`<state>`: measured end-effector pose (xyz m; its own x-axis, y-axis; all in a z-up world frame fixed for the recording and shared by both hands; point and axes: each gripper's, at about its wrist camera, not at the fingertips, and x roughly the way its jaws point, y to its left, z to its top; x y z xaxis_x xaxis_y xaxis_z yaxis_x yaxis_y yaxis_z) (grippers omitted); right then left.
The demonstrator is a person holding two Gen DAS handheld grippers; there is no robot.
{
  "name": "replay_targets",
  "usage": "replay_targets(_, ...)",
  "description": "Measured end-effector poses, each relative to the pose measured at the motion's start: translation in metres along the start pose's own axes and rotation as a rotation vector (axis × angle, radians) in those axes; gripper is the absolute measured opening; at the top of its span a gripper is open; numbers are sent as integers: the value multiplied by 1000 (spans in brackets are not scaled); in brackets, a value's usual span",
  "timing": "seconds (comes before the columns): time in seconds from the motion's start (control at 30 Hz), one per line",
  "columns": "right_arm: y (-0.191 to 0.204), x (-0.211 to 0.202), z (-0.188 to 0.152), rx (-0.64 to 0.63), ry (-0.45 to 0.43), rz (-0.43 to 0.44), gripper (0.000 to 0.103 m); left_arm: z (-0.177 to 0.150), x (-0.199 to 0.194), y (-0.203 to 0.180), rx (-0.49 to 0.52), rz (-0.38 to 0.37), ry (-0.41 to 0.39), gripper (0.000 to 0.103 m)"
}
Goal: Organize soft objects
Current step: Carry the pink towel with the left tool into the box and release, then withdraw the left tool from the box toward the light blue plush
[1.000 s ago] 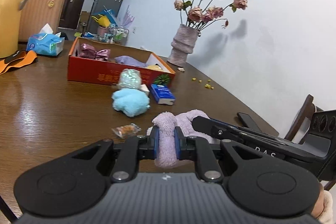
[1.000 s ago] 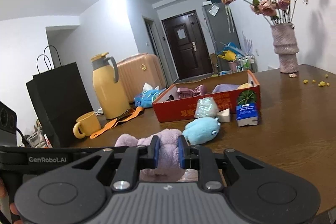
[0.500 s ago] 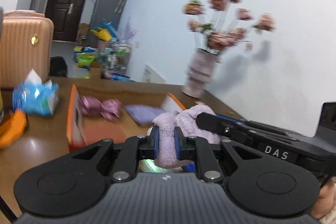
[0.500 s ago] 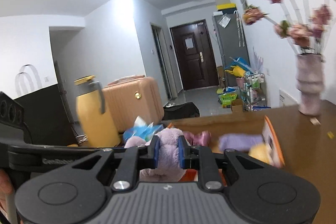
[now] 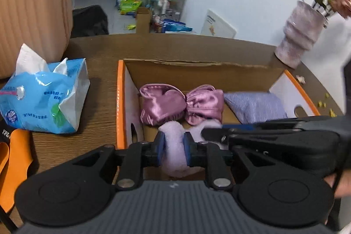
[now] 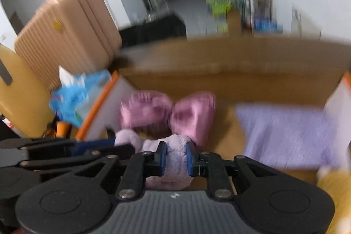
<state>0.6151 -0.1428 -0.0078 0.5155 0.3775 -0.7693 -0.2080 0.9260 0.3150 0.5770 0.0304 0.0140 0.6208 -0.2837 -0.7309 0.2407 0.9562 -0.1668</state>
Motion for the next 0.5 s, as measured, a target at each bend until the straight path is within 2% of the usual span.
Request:
replay_targets(0.1, -5, -1, 1, 43, 1, 6, 26, 1, -6, 4, 2, -7, -15, 36)
replay_targets(0.2, 0, -17, 0, 3, -52, -48, 42, 2, -25, -1, -10, 38, -52, 50)
replay_targets(0.23, 1, -27, 0, -14, -66, -59, 43, 3, -36, -5, -4, 54, -71, 53)
replay_targets(0.33, 2, -77, -4, -63, -143, -66, 44, 3, -76, -14, 22, 61, -126, 59)
replay_targets(0.47, 2, -161, -16, -125, -262, -111, 56, -3, -139, -26, 46, 84, -197, 69)
replay_targets(0.5, 0, -180, -21, -136, -284, -120, 56, -7, -155, -29, 54, 87, -214, 72)
